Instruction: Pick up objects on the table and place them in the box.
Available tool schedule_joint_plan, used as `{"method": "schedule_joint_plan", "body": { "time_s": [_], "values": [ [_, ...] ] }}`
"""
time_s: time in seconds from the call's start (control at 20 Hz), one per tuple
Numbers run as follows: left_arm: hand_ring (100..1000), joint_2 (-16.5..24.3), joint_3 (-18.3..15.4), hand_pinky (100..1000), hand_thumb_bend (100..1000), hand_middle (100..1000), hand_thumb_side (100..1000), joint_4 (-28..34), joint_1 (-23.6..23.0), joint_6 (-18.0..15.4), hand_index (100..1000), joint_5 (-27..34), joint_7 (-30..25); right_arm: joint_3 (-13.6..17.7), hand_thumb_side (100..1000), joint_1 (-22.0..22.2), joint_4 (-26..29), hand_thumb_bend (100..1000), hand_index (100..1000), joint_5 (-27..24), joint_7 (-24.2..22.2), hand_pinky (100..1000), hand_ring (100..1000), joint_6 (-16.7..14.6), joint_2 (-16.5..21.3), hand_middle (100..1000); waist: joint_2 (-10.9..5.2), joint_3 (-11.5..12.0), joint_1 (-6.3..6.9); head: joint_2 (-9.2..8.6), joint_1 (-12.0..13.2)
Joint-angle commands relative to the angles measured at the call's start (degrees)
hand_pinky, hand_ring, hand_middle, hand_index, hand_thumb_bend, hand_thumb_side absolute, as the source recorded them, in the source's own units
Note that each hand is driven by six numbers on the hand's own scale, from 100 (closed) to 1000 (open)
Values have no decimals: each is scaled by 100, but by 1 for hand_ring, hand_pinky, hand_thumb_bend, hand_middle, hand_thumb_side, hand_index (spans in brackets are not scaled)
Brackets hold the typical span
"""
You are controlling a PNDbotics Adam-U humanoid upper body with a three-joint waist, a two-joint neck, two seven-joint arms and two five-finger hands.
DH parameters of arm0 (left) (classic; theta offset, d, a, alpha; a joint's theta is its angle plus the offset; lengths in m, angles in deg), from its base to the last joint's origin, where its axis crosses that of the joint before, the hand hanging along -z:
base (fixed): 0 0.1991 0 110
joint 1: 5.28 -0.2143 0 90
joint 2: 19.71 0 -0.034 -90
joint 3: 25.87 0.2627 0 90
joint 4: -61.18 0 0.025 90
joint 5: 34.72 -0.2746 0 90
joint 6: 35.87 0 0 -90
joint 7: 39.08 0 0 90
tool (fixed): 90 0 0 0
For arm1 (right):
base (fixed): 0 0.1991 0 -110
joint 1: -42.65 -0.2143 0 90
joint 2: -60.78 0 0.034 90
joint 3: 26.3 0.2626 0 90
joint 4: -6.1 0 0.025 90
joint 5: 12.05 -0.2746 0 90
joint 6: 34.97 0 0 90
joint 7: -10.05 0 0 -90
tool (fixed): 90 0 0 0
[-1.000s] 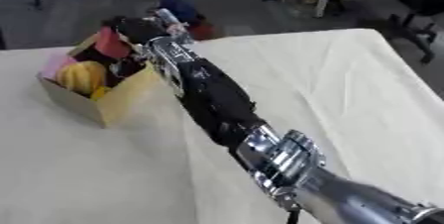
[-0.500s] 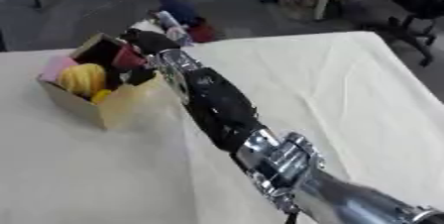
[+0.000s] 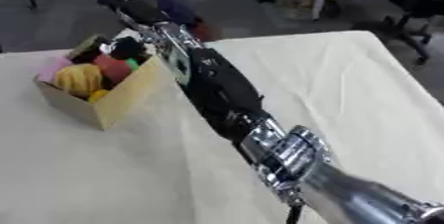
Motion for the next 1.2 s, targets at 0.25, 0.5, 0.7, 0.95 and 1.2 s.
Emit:
{"method": "schedule_joint_plan", "body": {
  "time_s": [0.25, 0.5, 0.7, 0.95, 1.2],
  "values": [
    [657, 89, -277, 736, 474, 624, 581, 37, -156, -2, 786, -94, 302, -103, 304, 693, 2004, 100, 988, -1895, 269, 738, 778, 477, 552, 853, -286, -575, -48, 271, 717],
    [663, 175, -450, 736, 472, 633, 580, -4, -383, 6, 785, -195, 593, 56, 318, 1852, 3015, 100, 920, -2995, 970, 707, 725, 649, 612, 793, -323, -1089, -119, 541, 1295],
    [667, 217, -525, 736, 466, 642, 578, -46, -516, 6, 782, -258, 784, 261, 337, 2846, 3516, 100, 856, -3614, 1347, 679, 673, 532, 573, 718, -333, -1298, -186, 714, 1723],
    [659, 230, -549, 733, 456, 626, 581, -124, -599, 0, 768, -282, 914, 491, 382, 3875, 3718, 100, 845, -4057, 1655, 663, 650, 375, 207, 679, -286, -1420, -202, 777, 2239],
    [646, 174, -551, 728, 450, 614, 580, -179, -667, -14, 758, -249, 990, 591, 405, 4353, 3800, 100, 869, -4179, 1694, 661, 646, 249, -129, 675, -250, -1484, -169, 779, 2523]
  ]
}}
